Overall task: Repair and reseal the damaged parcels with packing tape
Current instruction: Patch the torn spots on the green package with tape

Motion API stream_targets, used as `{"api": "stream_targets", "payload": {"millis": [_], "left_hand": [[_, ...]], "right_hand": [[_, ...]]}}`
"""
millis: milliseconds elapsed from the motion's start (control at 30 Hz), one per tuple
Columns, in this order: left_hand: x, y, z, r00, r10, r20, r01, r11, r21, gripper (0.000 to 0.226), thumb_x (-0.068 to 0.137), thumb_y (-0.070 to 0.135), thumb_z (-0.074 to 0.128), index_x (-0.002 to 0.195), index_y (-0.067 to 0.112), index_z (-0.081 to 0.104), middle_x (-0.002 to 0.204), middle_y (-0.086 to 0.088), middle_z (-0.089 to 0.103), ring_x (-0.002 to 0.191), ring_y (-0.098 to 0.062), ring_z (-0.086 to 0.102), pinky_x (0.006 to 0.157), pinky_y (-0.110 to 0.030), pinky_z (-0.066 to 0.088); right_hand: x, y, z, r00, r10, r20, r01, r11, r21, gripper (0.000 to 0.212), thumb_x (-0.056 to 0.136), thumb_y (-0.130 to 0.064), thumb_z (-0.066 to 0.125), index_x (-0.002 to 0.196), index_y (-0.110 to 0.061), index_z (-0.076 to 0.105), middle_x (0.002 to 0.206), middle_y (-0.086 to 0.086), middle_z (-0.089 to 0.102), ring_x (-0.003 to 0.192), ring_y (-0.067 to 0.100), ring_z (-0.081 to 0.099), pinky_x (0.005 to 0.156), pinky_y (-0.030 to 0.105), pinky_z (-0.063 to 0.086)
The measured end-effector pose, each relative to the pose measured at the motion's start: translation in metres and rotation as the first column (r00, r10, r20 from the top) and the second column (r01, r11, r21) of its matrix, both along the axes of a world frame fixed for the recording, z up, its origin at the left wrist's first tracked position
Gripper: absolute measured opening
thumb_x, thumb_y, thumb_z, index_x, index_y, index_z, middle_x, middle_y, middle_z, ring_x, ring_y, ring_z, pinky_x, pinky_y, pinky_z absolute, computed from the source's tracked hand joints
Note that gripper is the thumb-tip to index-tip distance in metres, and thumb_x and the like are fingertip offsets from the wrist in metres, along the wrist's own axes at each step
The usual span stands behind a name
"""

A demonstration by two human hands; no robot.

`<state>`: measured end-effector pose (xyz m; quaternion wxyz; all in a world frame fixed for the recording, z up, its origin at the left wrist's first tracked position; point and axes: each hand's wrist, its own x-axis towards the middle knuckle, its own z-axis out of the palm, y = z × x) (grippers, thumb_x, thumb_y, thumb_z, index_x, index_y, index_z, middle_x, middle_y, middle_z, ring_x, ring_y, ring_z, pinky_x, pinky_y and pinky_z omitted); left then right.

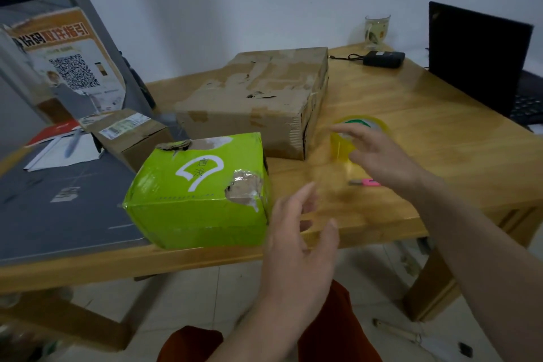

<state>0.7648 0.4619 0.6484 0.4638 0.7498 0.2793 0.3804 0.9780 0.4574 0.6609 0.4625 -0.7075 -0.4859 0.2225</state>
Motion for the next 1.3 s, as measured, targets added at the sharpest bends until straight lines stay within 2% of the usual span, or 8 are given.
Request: {"api": "stream_targets", "payload": {"millis": [100,200,367,467,667,867,1067,1300], "left_hand": [[-0.019,0.004,0.008,0.999,0.019,0.027,-0.02,1.0,0.023,0.04,0.073,0.046,0.054,0.113,0.043,0.057,0.109,0.019,0.061,0.108,0.0,0.059,0.086,-0.014,0.047],[-0.037,0.011,0.016,0.998,0.041,0.052,-0.041,0.999,0.002,0.038,0.071,0.047,0.057,0.108,0.039,0.063,0.104,0.013,0.066,0.1,-0.002,0.062,0.08,-0.013,0.047],[-0.06,0.029,0.031,0.991,0.096,0.096,-0.091,0.994,-0.056,0.011,0.077,0.031,0.071,0.086,0.032,0.076,0.086,0.006,0.075,0.082,-0.012,0.07,0.071,-0.018,0.052],[-0.069,0.049,0.043,0.981,0.174,0.086,-0.174,0.985,-0.013,0.028,0.087,0.012,0.071,0.071,0.035,0.074,0.07,0.006,0.074,0.07,-0.017,0.07,0.063,-0.024,0.053],[-0.066,0.085,0.06,0.944,0.331,0.018,-0.331,0.94,0.084,0.025,0.086,0.017,0.073,0.063,0.028,0.073,0.06,0.013,0.069,0.061,-0.011,0.069,0.06,-0.026,0.051],[-0.048,0.099,0.057,0.93,0.356,-0.088,-0.341,0.928,0.152,0.009,0.084,0.014,0.074,0.076,0.011,0.078,0.065,0.005,0.07,0.064,-0.02,0.069,0.069,-0.04,0.056],[-0.043,0.103,0.06,0.904,0.385,-0.183,-0.334,0.907,0.258,0.012,0.085,0.016,0.073,0.076,0.01,0.078,0.074,-0.005,0.074,0.073,-0.024,0.068,0.075,-0.041,0.053],[-0.04,0.105,0.057,0.836,0.446,-0.319,-0.286,0.851,0.441,0.021,0.087,0.019,0.065,0.07,0.008,0.073,0.075,-0.009,0.07,0.077,-0.03,0.063,0.073,-0.046,0.047]], "right_hand": [[-0.025,-0.02,0.015,0.844,0.265,-0.466,-0.211,0.963,0.166,0.038,0.102,-0.027,0.036,0.128,-0.01,0.056,0.123,0.01,0.065,0.119,0.022,0.059,0.106,0.043,0.042],[-0.046,-0.03,0.018,0.76,0.385,-0.524,-0.337,0.922,0.189,0.072,0.083,-0.064,0.054,0.123,-0.003,0.059,0.117,0.02,0.065,0.109,0.033,0.063,0.094,0.044,0.052],[-0.093,-0.026,0.029,0.871,0.248,-0.424,-0.149,0.956,0.253,0.025,0.071,-0.013,0.073,0.079,0.008,0.062,0.068,0.018,0.068,0.059,0.023,0.065,0.055,0.027,0.054],[-0.12,-0.013,0.032,0.854,0.154,-0.497,0.014,0.948,0.318,0.017,0.072,-0.009,0.071,0.071,0.004,0.06,0.057,0.013,0.066,0.046,0.017,0.061,0.039,0.022,0.044],[-0.148,0.018,0.037,0.843,-0.015,-0.537,0.234,0.91,0.343,0.018,0.082,-0.002,0.069,0.069,0.005,0.059,0.051,0.009,0.063,0.037,0.014,0.056,0.031,0.02,0.039],[-0.145,0.036,0.031,0.892,-0.255,-0.374,0.371,0.885,0.282,0.028,0.086,-0.014,0.07,0.064,-0.002,0.057,0.046,0.006,0.06,0.034,0.012,0.052,0.032,0.021,0.04],[-0.137,0.044,0.024,0.914,-0.399,0.072,0.368,0.891,0.266,0.028,0.083,-0.029,0.072,0.062,-0.014,0.063,0.054,0.004,0.063,0.052,0.025,0.059,0.057,0.04,0.052],[-0.138,0.048,0.017,0.872,-0.43,0.235,0.35,0.882,0.316,0.026,0.081,-0.029,0.075,0.063,-0.017,0.061,0.045,-0.013,0.043,0.049,0.013,0.043,0.055,0.032,0.041]]}}
